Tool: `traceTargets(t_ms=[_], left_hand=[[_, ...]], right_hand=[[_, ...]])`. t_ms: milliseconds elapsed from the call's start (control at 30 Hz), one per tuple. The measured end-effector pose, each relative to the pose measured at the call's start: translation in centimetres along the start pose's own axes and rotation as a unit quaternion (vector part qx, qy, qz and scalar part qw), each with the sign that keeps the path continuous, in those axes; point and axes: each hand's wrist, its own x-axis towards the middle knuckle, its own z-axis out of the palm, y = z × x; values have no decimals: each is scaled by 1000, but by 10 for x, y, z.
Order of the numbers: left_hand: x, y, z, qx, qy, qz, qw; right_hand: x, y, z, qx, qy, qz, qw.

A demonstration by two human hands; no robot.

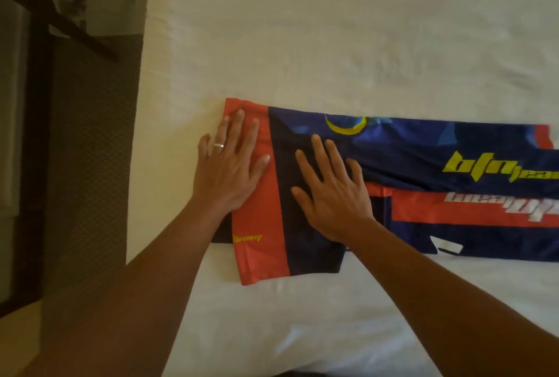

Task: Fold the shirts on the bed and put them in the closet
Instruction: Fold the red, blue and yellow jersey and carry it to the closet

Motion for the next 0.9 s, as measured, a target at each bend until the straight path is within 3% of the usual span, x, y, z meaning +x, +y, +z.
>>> traceTargets(t_ms=[167, 233, 333, 433, 500, 633, 733, 900], left_hand=[[-6, -15, -6, 29, -27, 38, 999], [-11, -18, -16, 40, -39, 24, 998], [-24, -18, -32, 72, -23, 9, 997], [-34, -19, -40, 62, 14, 12, 998], [-35, -20, -42, 43, 10, 3, 999], [-42, -21, -36, 19, -11, -17, 1000], [-44, -15, -38, -37, 5, -52, 998], [-31, -1, -52, -116, 37, -96, 988]], right_hand=[[-16, -4, 10, -25, -9, -6, 1000], [-20, -24, -1, 3, 40, -18, 999], [-38, -60, -5, 75, 149, -143, 975], [-61, -92, 1, 95, 13, -213, 972], [-65, -107, 4, 48, -77, -166, 982], [-62, -124, -5, 34, -118, -97, 988], [-57, -120, -16, 146, -145, -56, 977], [-29, -79, -40, 366, -203, 98, 903]])
